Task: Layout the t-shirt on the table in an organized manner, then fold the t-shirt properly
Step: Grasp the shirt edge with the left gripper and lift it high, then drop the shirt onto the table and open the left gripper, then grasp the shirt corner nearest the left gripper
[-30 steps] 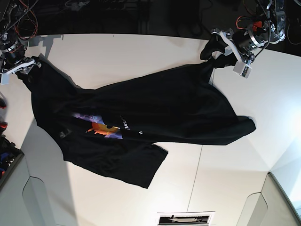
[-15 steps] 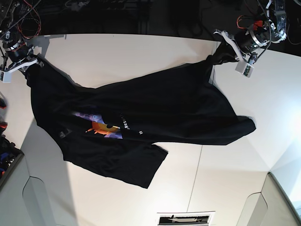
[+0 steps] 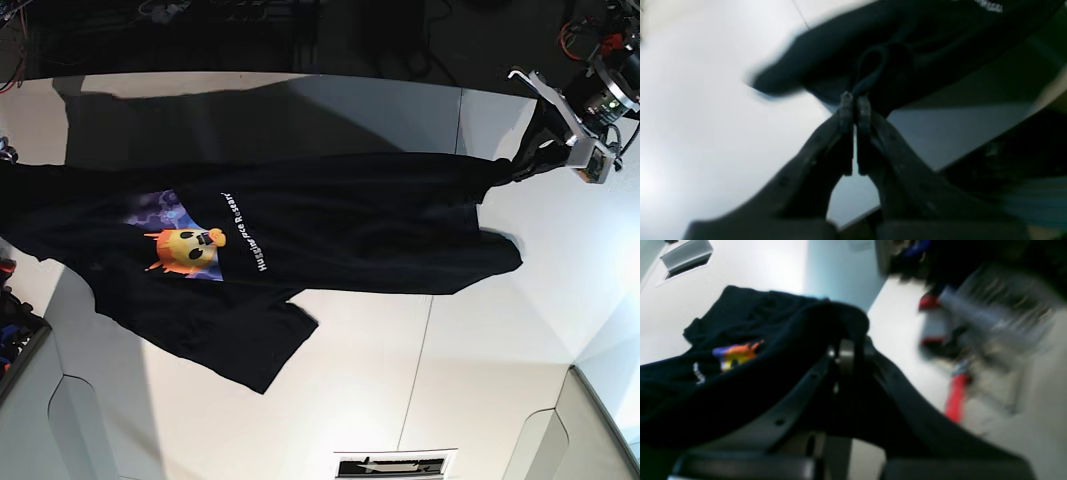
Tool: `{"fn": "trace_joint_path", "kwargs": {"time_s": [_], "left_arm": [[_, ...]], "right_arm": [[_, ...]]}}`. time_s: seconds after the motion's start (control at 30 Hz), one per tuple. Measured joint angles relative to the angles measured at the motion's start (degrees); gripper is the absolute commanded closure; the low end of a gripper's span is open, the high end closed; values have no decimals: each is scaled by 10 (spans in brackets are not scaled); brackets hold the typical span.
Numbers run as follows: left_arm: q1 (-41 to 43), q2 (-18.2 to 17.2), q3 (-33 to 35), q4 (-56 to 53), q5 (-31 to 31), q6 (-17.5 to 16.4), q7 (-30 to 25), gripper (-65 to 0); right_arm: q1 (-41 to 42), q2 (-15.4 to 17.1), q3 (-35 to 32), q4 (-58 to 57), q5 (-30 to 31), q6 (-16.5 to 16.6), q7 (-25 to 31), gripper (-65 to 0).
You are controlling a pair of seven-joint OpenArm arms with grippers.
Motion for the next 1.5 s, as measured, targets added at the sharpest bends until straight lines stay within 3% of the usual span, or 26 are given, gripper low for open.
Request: {"fn": "trace_joint_path", "kwargs": {"time_s": [0.2, 0.3, 0.57, 0.73, 0.8, 0.9, 1.03, 1.07, 1.13, 1.2, 1.33, 1.5], "left_arm": [[-1, 0, -144, 22, -88, -9, 1, 0], [-1, 0, -182, 23, -119, -12, 6, 0], [-16, 5, -256, 45, -135, -4, 16, 0], [-49, -10, -296, 47, -155, 0, 15, 0], [-83, -37, -265, 38, -146, 2, 11, 0], [-135, -81, -165, 15, -90, 1, -1, 0], [-187, -85, -19, -61, -28, 0, -5, 0], [-195, -86, 9, -83, -24, -1, -5, 0], [-202, -85, 51, -125, -19, 2, -5, 0], [-203, -80, 83, -155, -16, 3, -9, -13], [-203, -56, 124, -164, -19, 3, -14, -188], [-191, -38, 160, -142, -60, 7, 38, -213]], "right_arm": [[-7, 44, 69, 76, 28, 9, -3, 0], [-7, 73, 74, 82, 30, 13, -2, 0], [-7, 77, 75, 82, 44, 0, -13, 0], [-4, 83, 71, 79, 33, -2, 3, 0], [18, 92, 49, 73, 17, -2, 13, 0], [65, 116, -33, 36, -23, 3, 21, 0], [128, 119, -140, -36, -62, 1, 28, 0], [142, 117, -158, -48, -68, 0, 26, -51], [164, 111, -184, -63, -70, -2, 28, -293], [176, 104, -202, -73, -69, -1, 28, -454], [176, 82, -207, -79, -69, -2, 24, -449], [171, 45, -173, -61, -45, -1, -25, -449]]}}
